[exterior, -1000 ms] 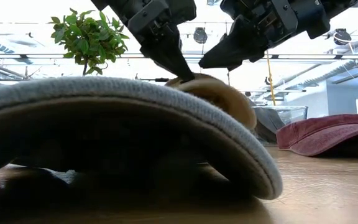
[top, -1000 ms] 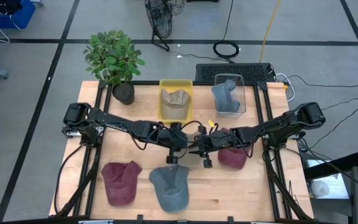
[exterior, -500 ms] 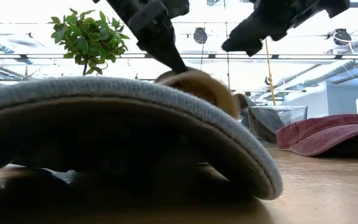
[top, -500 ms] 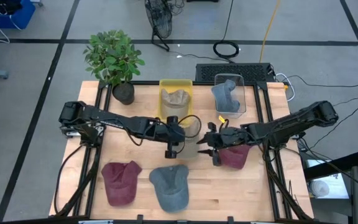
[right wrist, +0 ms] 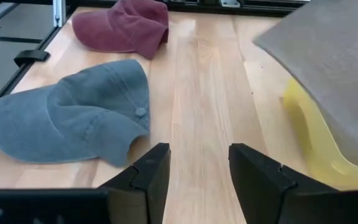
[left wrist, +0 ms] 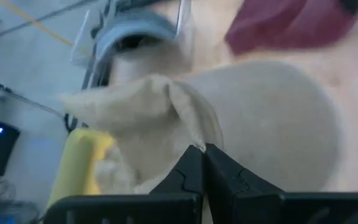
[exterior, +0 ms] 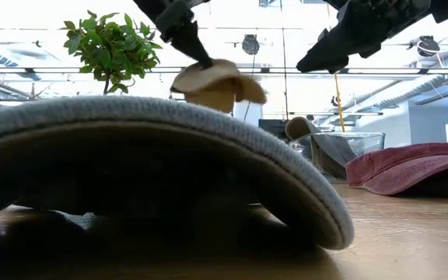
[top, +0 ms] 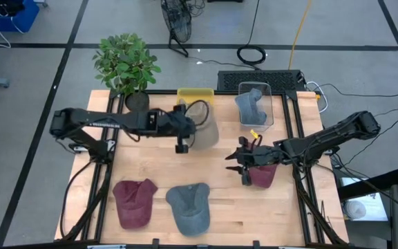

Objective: Pick & Place hat
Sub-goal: Put the light brown cap into the yellow bin

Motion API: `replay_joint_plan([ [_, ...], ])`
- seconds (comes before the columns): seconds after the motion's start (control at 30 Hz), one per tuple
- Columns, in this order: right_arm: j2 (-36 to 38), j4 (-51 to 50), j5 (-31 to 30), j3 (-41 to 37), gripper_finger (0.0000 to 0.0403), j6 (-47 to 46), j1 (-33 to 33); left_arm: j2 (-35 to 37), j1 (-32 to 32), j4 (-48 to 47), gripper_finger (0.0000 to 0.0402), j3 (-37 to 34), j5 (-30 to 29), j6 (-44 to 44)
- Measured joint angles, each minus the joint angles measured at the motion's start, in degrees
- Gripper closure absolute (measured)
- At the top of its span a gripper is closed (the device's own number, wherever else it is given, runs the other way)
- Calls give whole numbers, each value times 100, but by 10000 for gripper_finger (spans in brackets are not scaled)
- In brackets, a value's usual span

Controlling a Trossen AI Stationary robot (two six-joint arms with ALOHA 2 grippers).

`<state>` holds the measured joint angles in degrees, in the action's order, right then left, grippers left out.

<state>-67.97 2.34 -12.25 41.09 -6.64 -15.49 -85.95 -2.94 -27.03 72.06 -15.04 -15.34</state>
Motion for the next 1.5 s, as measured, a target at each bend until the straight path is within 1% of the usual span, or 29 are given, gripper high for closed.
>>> replay_joint_plan([
  [0.17, 1, 3, 2, -3, 257, -149, 0, -24, -614, -69, 390, 1, 425, -439],
  [0.33, 1, 3, 2, -3, 257, -150, 0, -103, -1157, -39, 394, 0, 1064, -914],
  [0.47, 1, 1, 2, -3, 257, -150, 0, -103, -1528, 164, 387, -147, 1329, -1130],
  [0.57, 1, 0, 4, -3, 257, -150, 0, -123, -1752, 221, 395, -375, 1565, -1154],
  [0.77, 1, 0, 4, -3, 257, -150, 0, -123, -2073, 1516, 387, -1286, 1912, -1437],
  [0.9, 0, 2, 4, -3, 257, -149, 0, -123, -2249, 2356, 396, -1826, 2269, -1706],
  [1.0, -1, 0, 4, -3, 257, -148, 2, -123, -2408, 2766, 389, -2113, 2450, -1717],
  [1.07, -1, 3, 0, -3, 257, -132, 2, -123, -2508, 3012, 383, -2253, 2705, -1802],
  [1.2, -1, 122, -2, -3, 257, -105, 2, -184, -2610, 3184, 393, -2419, 2754, -2076],
  [1.27, -1, 169, -2, -5, 257, -104, 2, -184, -2661, 3185, 396, -2427, 2767, -2079],
  [1.4, -1, 300, 0, -5, 257, -26, 2, -182, -2674, 3233, 381, -2425, 2765, -2168],
  [1.5, -1, 324, 2, -5, 257, -18, 2, -182, -2664, 3319, 379, -2425, 2768, -2238],
])
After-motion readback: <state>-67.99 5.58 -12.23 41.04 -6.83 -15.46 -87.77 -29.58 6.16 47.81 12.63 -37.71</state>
